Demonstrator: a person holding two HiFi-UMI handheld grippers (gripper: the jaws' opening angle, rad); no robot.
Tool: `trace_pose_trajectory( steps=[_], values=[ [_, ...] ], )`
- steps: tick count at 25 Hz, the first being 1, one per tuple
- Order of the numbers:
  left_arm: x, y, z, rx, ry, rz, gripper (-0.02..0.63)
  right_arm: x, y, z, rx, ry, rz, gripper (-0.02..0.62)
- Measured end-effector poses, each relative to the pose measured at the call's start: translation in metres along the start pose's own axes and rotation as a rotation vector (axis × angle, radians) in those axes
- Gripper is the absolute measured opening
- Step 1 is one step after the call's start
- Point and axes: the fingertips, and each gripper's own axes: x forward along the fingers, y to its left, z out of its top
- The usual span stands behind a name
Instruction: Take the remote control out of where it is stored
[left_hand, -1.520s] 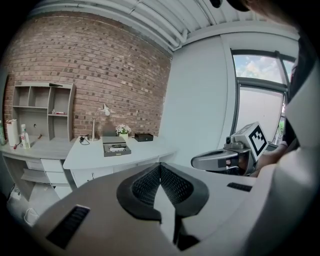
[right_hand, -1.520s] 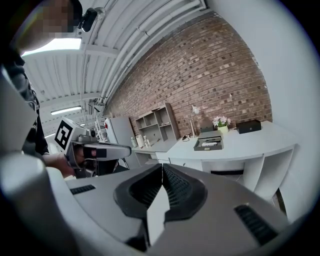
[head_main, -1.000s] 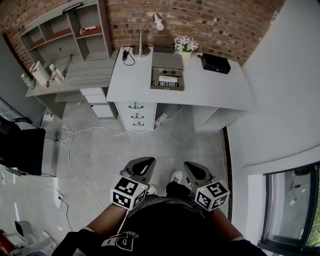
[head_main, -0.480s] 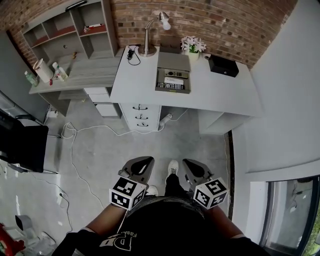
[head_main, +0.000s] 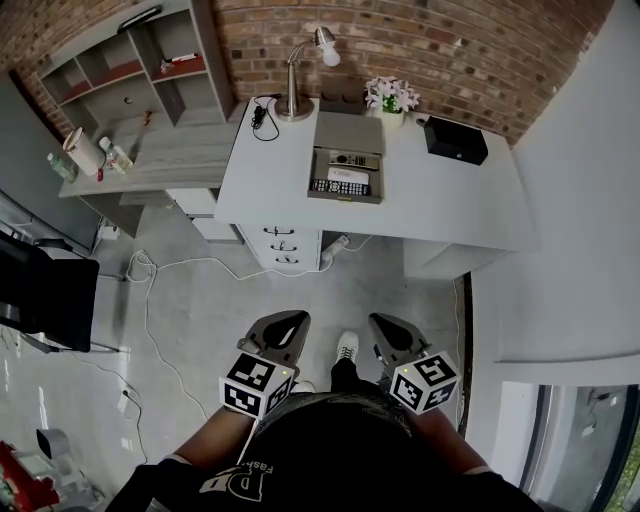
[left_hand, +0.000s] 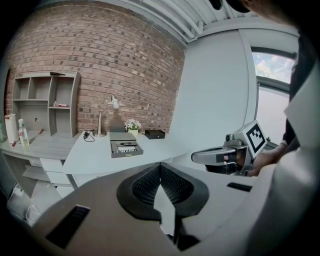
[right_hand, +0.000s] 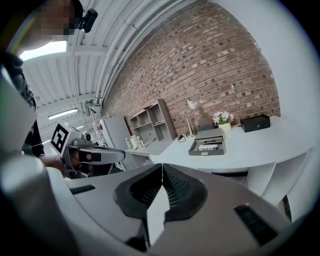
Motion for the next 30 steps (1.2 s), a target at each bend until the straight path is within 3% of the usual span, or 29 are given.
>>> trace_pose_trajectory(
  steps=[19,30],
  values=[
    [0.111,0.018,0.068,-0.007,0.002,0.088,0.006,0.037,-0.117,0.063,-0.012,-0.009,0.073,0.006],
    [0.124,0.020,0.075,-0.006,0.023,0.150,0.008,0.052,-0.139,0.063,-0.024,0.021,0.127,0.006]
  ],
)
